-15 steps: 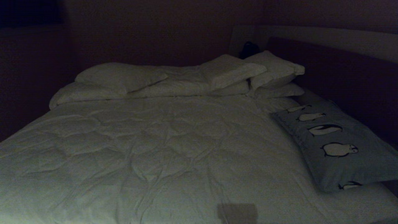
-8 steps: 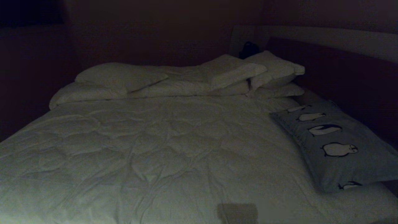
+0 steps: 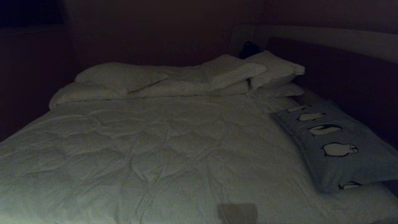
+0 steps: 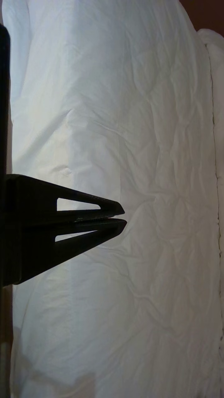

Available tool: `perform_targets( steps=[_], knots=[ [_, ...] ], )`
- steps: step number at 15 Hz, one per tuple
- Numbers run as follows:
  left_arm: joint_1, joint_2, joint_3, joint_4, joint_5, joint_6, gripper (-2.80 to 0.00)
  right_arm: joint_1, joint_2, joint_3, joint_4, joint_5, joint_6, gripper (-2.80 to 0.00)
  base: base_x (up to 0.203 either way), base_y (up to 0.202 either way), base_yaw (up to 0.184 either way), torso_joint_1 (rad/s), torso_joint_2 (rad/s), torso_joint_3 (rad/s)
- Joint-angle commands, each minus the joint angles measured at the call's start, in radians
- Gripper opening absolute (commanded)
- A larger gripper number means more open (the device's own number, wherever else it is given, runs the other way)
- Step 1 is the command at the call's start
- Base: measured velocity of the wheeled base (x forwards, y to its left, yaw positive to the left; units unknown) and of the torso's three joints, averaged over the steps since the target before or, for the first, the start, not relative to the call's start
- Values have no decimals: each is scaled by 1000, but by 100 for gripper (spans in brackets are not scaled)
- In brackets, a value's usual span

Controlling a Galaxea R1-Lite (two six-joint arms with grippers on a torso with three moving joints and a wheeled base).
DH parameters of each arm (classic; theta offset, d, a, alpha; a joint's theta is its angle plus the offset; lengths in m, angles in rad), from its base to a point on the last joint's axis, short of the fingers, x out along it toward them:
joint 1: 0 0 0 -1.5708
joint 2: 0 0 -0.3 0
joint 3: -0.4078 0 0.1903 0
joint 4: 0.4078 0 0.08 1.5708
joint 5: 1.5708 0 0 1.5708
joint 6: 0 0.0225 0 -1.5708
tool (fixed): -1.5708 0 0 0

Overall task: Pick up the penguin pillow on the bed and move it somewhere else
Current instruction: Pick up the pillow

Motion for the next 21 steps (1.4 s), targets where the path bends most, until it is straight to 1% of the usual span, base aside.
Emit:
perform_targets(
  steps=[1, 7, 11, 18, 19, 21],
  knots=[
    [0, 0, 0, 0, 0, 0, -280, 0, 0, 37, -5, 1, 0, -280, 0, 0, 0, 0, 0, 0],
    [0, 0, 0, 0, 0, 0, -280, 0, 0, 115, -6, 0, 5, -280, 0, 0, 0, 0, 0, 0],
    [0, 0, 0, 0, 0, 0, -280, 0, 0, 162, -39, 0, 5, -280, 0, 0, 0, 0, 0, 0],
    [0, 0, 0, 0, 0, 0, -280, 0, -2, 163, -42, -2, 5, -280, 0, 0, 0, 0, 0, 0],
    [0, 0, 0, 0, 0, -2, -280, 1, -2, 163, -42, -7, 6, -280, 0, 0, 0, 0, 0, 0],
    [0, 0, 0, 0, 0, -2, -280, 0, -2, 189, -45, -52, 16, -280, 0, 0, 0, 0, 0, 0]
  ],
)
